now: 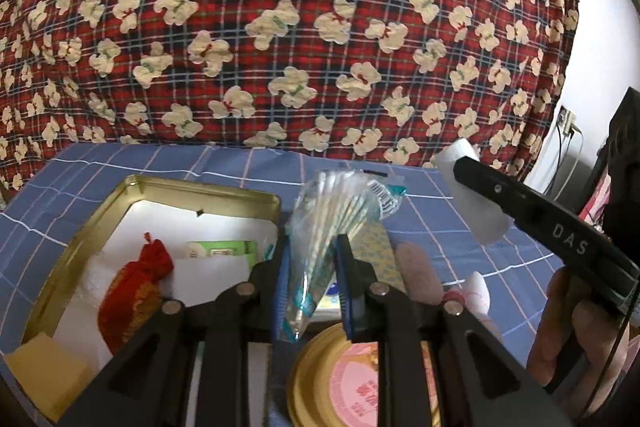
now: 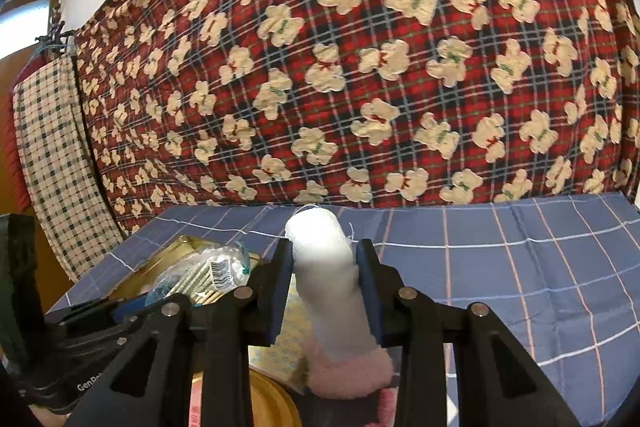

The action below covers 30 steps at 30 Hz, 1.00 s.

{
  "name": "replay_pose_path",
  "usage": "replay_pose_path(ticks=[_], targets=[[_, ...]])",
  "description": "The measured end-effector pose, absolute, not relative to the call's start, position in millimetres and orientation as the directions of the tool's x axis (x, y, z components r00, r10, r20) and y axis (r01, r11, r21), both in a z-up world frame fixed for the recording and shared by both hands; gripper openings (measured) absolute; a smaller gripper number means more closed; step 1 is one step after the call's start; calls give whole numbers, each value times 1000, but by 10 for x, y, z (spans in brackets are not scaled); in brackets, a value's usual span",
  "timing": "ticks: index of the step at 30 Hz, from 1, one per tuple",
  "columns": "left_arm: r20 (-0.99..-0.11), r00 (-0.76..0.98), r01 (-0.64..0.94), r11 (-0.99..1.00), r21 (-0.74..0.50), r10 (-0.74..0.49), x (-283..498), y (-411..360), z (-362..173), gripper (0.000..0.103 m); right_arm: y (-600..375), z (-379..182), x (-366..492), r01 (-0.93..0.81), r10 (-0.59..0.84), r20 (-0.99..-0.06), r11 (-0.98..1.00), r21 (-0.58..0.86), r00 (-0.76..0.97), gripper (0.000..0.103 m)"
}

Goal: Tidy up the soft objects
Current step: 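Carry the bag in the left gripper while the right gripper carries the white cloth over the tray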

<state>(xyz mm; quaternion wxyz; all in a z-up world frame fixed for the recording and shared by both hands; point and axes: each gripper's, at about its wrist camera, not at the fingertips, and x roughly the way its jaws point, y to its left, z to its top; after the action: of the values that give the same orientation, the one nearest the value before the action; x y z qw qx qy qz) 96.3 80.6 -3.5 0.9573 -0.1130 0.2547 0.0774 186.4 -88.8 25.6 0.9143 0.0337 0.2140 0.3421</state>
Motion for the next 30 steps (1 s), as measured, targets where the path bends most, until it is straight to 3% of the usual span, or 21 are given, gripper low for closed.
replay_pose_path(ticks=[20, 30], targets=[[-498, 841, -343, 920, -190, 210, 690, 1473, -22, 19, -190, 400, 1746, -706, 704, -378, 690, 161, 601, 35], [-539, 783, -453, 878, -154, 310, 644, 1913, -108, 19, 434, 347, 1743, -757, 711, -471, 641, 126, 523, 35]])
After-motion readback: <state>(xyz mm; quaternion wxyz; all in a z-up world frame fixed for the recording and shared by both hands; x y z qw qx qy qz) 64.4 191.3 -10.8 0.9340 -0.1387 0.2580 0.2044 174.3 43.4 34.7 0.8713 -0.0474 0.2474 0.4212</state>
